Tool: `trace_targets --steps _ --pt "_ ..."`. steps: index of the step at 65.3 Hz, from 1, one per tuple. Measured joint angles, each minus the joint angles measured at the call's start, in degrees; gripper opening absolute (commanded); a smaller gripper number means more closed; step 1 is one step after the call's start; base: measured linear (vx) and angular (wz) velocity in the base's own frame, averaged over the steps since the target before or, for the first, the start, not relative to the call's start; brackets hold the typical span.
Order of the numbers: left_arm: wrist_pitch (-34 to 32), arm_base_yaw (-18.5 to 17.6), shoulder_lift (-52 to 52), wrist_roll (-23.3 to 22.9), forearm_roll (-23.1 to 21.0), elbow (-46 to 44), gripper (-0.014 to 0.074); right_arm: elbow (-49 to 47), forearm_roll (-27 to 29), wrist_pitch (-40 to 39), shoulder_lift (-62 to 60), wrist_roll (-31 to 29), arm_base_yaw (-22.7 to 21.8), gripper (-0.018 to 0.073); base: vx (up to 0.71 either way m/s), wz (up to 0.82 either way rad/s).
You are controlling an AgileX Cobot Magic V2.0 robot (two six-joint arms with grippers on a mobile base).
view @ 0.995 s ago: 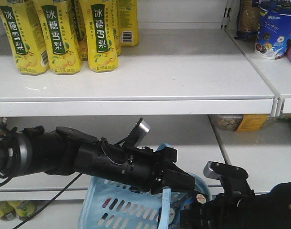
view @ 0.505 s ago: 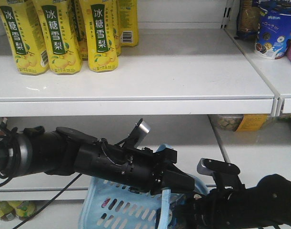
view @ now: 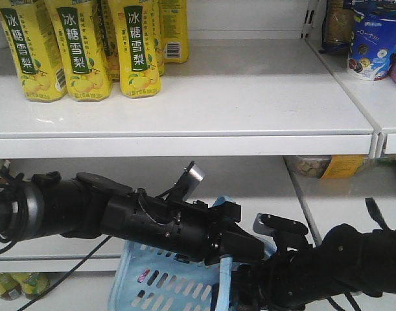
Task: Left arm holds basket, right arm returns cookies
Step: 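Reach the right gripper into the basket and grasp the Chocofello box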
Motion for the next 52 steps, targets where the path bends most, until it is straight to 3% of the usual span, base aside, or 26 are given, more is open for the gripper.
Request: trace_targets --steps 30,52 --pt "-0.1 -0.1 0.0 0.0 0.1 0.0 -0.0006 0.0 0.2 -1.0 0.6 0.0 0.0 0.0225 0.00 0.00" --pt "-0.1 -0.1 0.0 0.0 0.1 0.0 -0.0006 0.0 1.1 -0.9 0.6 0.1 0.0 0.0220 0.00 0.00"
